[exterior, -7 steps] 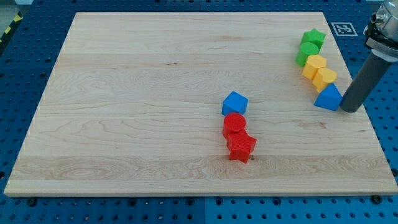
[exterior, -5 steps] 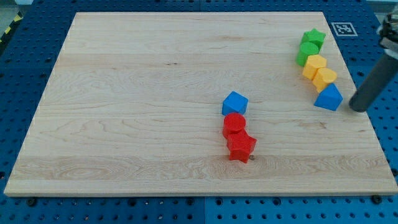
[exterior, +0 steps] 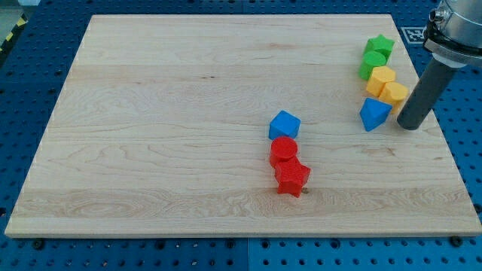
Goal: Place the blue triangle above the blue cube
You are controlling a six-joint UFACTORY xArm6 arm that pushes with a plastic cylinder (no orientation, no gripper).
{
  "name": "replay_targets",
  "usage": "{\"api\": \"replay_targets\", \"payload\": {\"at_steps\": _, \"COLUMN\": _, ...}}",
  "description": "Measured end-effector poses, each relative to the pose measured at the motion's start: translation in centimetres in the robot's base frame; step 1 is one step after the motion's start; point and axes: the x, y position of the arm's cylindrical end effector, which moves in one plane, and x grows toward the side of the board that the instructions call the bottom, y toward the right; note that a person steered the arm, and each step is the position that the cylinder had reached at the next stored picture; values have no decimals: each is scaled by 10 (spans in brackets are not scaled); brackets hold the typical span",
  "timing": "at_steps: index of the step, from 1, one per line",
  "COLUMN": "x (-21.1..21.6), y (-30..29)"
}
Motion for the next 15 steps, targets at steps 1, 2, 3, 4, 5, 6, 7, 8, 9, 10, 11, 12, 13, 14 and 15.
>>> {"api": "replay_targets", "payload": {"at_steps": 1, "x": 0, "y": -3}}
{"api": "replay_targets", "payload": {"at_steps": 2, "x": -2, "y": -31}}
{"api": "replay_targets", "payload": {"at_steps": 3, "x": -2, "y": -64}}
{"api": "replay_targets", "payload": {"at_steps": 4, "x": -2, "y": -64}}
{"api": "replay_targets", "payload": {"at_steps": 5, "x": -2, "y": -44}}
{"api": "replay_targets", "payload": {"at_steps": 6, "x": -21, "y": -52}}
{"api": "replay_targets", "payload": {"at_steps": 7, "x": -23, "y": -76}}
{"api": "replay_targets", "payload": {"at_steps": 8, "x": -22, "y": -114}}
{"api": "replay_targets", "payload": {"at_steps": 9, "x": -22, "y": -114}}
{"api": "replay_targets", "payload": {"at_steps": 10, "x": -36, "y": -105}}
{"api": "replay_targets", "payload": {"at_steps": 11, "x": -40, "y": -111}}
{"api": "replay_targets", "payload": {"at_steps": 12, "x": -40, "y": -134}}
{"api": "replay_targets", "payload": {"at_steps": 13, "x": -40, "y": -134}}
{"api": "replay_targets", "payload": {"at_steps": 14, "x": -54, "y": -134}}
{"api": "replay_targets", "payload": {"at_steps": 15, "x": -60, "y": -149}}
